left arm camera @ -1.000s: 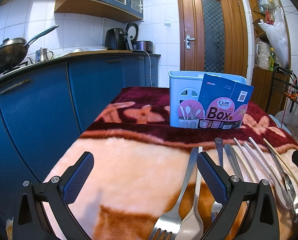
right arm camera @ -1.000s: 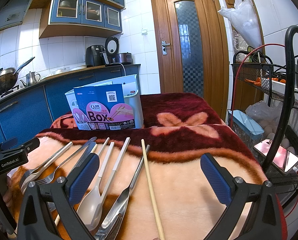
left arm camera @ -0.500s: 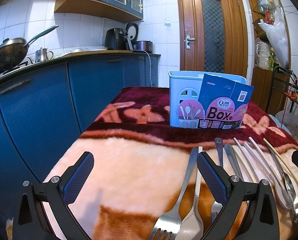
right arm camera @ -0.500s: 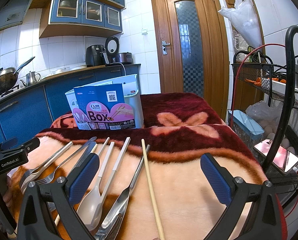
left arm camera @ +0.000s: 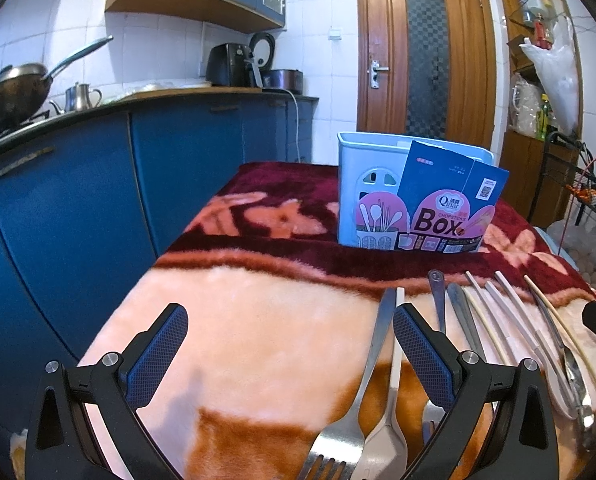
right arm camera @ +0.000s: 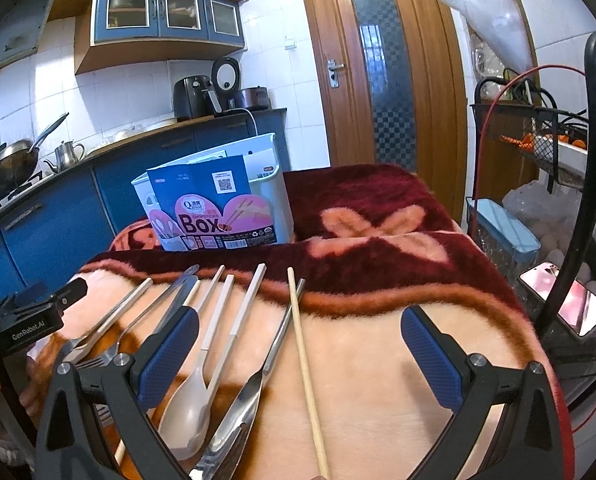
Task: Organize utensils
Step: 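Grasp a metal fork with the left tool while the right tool grasps the wooden chopstick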
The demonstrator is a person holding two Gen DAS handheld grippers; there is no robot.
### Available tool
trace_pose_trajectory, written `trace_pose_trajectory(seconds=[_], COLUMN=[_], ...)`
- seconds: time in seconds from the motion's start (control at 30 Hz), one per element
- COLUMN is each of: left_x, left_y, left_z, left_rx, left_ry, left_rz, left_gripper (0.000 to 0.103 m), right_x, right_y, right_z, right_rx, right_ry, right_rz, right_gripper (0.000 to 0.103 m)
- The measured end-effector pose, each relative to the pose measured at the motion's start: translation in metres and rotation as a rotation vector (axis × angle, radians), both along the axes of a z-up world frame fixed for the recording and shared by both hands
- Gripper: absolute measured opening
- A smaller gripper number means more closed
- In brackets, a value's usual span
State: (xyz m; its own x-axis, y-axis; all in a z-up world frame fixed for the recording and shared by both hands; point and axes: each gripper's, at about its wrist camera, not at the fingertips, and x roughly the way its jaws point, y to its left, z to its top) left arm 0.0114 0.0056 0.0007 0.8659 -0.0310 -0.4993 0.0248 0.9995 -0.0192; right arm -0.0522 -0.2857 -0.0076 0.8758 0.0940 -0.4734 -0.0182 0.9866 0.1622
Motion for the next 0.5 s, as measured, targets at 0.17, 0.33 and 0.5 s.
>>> trace_pose_trajectory(seconds=[0.17, 0.33, 0.5], left_x=[-0.003, 0.005, 0.016], left_y=[0.006, 0.008, 0.007], left_z=[0.012, 0.024, 0.024], left_rx=[0.019, 0.054, 0.067], left_ry=[0.021, 0.091, 0.201], left_rz=[-0.031, -0.082, -0.151], left_gripper=[0.102, 0.102, 0.102], right_x=[0.001, 0.008, 0.018], right_y=[-0.002, -0.001, -0.002], right_z=[0.018, 0.028, 0.024], right_rx=[-0.034, -0.067, -0.09], right_ry=[0.045, 0.127, 0.232], right_rz=[0.03, 0.072, 0.1], right_gripper=[0.103, 0.103, 0.092])
